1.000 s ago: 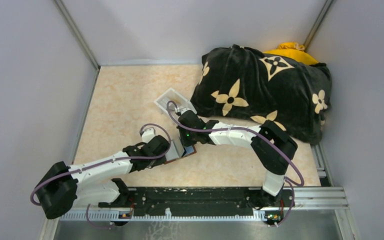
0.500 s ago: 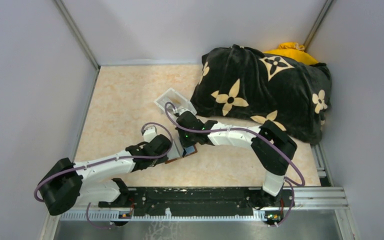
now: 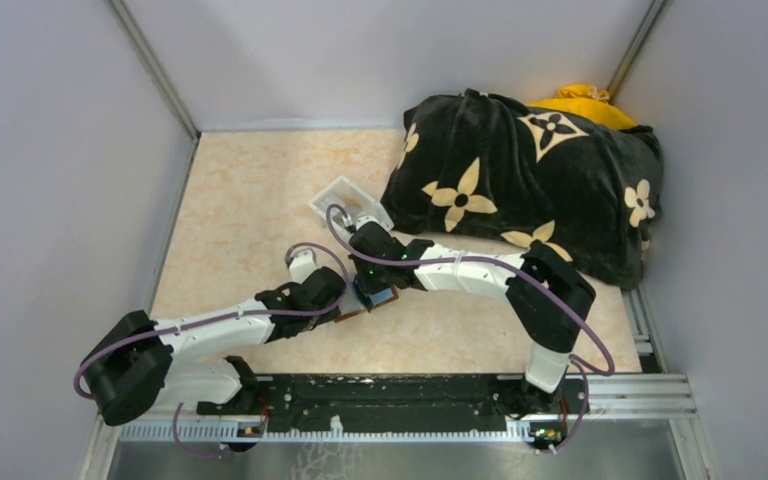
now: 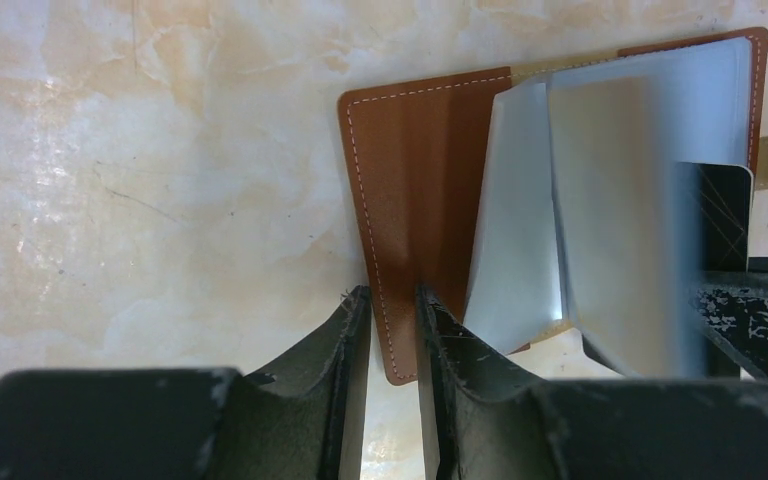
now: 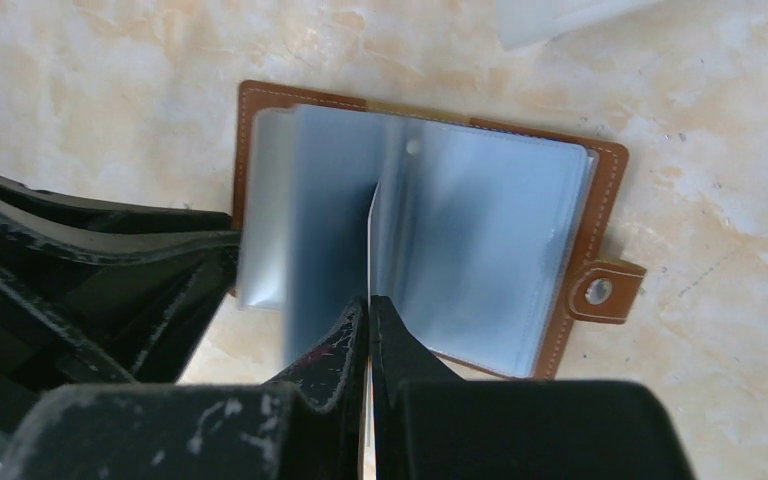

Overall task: Put the credit cards into the card holder
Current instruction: Turn over the card slot in the card holder, then insert the credit card into the card holder.

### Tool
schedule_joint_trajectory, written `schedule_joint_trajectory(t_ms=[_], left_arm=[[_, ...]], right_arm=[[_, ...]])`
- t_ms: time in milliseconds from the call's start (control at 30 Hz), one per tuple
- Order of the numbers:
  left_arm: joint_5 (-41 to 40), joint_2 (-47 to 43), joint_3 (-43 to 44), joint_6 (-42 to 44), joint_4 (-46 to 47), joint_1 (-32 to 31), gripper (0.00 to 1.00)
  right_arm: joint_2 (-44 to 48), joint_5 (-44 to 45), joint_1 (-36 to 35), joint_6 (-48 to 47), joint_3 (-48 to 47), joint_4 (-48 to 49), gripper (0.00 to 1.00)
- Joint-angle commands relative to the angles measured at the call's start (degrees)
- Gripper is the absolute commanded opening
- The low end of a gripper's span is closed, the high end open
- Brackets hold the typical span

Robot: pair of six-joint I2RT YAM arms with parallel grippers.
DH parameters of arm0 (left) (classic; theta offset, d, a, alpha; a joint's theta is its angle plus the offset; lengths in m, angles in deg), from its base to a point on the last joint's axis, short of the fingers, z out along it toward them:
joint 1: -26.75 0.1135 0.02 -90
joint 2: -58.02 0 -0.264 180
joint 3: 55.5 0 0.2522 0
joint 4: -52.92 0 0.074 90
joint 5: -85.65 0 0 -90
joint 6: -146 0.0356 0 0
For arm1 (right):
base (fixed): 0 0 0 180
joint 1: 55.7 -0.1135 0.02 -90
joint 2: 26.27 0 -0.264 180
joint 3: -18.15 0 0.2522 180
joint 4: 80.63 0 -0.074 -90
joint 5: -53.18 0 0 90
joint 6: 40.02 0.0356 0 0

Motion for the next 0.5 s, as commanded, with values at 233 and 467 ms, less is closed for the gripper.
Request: schedule_joint_trajectory(t_ms=[233,467], left_arm=[[2.20,4.33,-2.81,-0.19,-2.28,-0.24,0.30],[1.86,4.65,-2.70,0.24,-2.25,-0.15,0.30]], right_arm=[[2.42,0.19,-1.40,-0.45,-5.39,0.44,0.00],[0.38,0.21,-1.43,-0.15,-4.96,0.95,0.00]])
